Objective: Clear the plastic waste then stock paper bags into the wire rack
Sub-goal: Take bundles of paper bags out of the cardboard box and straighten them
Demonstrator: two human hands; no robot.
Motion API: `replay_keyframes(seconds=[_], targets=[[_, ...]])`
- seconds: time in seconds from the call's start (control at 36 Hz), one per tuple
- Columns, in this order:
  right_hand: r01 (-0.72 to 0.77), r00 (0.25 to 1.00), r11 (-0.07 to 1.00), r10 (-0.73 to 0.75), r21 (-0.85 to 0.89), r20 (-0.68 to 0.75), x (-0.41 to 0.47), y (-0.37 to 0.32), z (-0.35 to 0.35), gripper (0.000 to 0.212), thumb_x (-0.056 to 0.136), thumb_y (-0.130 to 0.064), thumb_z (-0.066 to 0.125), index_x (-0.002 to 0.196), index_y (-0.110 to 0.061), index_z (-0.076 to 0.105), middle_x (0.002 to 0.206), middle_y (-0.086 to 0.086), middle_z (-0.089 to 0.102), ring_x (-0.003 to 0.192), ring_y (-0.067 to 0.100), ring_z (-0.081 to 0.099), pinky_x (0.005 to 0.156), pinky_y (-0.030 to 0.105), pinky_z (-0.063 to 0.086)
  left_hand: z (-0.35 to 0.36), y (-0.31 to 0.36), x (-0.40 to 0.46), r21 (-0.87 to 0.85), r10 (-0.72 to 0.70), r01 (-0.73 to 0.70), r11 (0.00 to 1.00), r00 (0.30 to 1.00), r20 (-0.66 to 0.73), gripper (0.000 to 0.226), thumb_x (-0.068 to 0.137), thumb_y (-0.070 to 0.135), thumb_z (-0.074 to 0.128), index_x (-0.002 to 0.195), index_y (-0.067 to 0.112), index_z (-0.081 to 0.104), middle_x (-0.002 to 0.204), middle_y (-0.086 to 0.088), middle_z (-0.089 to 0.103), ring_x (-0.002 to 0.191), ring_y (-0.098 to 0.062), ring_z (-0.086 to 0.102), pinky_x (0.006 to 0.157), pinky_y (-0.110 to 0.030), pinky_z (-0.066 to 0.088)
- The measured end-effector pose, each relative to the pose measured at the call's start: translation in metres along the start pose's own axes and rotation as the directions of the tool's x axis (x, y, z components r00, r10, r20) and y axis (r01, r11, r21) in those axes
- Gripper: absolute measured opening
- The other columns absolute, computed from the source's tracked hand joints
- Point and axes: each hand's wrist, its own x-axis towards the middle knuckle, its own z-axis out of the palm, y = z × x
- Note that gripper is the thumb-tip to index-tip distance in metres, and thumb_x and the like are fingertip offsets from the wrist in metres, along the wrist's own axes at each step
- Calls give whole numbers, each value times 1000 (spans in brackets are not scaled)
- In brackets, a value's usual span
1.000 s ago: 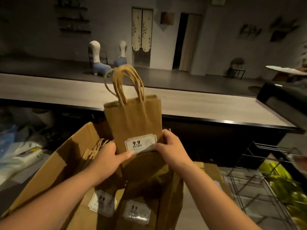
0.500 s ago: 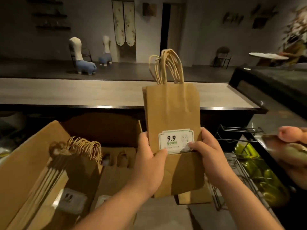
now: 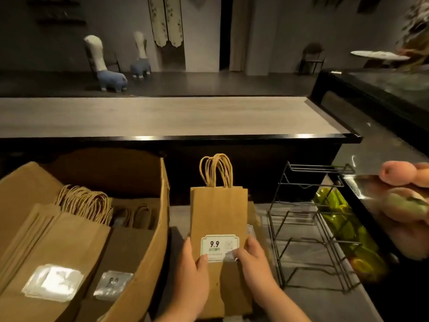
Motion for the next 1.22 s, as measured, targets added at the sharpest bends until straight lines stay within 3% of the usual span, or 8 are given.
replay_keyframes(seconds=[0.17,0.31,0.39,0.5,0.64,0.75,1.03,1.22], targets=[[-60,997,994,65,-95,49,33,1,22,33,94,-3,51,114,-29,44,110,-5,64,94,7,63,72,19,51,7,-21,47,5,-61,62,998,993,-102,66,98,9,48,154,22,14,152,-2,36,138,-24,36,110,-37,32],[-61,991,959,90,-276,95,59,3,36,27,92,-11,56,102,-31,41,107,-8,60,103,16,60,91,35,51,21,-36,86,5,-184,190,982,956,-227,65,99,4,41,154,24,13,150,-7,39,133,-31,42,108,-45,38],[-34,991,908,85,-417,104,72,3,37,27,94,-21,58,118,-26,48,114,-6,54,115,17,51,101,31,42,27,-47,101,5,-231,240,971,938,-258,63,97,2,37,153,22,16,146,-9,43,130,-33,45,106,-46,40],[-114,993,789,75,-604,-89,85,11,20,46,96,-36,55,136,-17,45,141,4,36,132,27,35,109,35,31,30,-56,117,133,-306,361,923,899,-313,58,93,1,42,149,9,27,142,-17,46,128,-38,45,105,-50,41],[-314,944,776,193,-546,-269,101,47,-1,51,90,-43,58,135,-25,45,155,5,32,142,31,29,118,47,23,31,-49,127,224,-294,374,900,899,-324,56,91,-1,41,146,7,33,141,-19,47,127,-39,47,105,-46,40],[-376,922,726,233,-575,-308,157,146,-16,80,61,-73,37,133,-38,43,141,-3,53,131,29,47,106,53,39,31,-54,131,300,-258,375,877,895,-364,52,91,2,40,142,8,35,140,-18,47,126,-41,45,104,-52,38],[-339,935,728,189,-595,-302,175,154,-23,77,54,-65,46,123,-33,56,119,-10,64,113,24,59,97,42,50,40,-51,127,547,-235,372,750,923,-305,42,92,22,50,132,15,41,139,-12,32,125,-35,35,100,-49,37],[-341,937,711,199,-615,-288,153,107,-16,59,63,-52,51,117,-28,57,118,-4,62,115,29,56,98,43,47,37,-55,133,547,-229,328,770,943,-243,83,77,60,65,141,15,36,142,-10,32,130,-32,32,101,-44,38]])
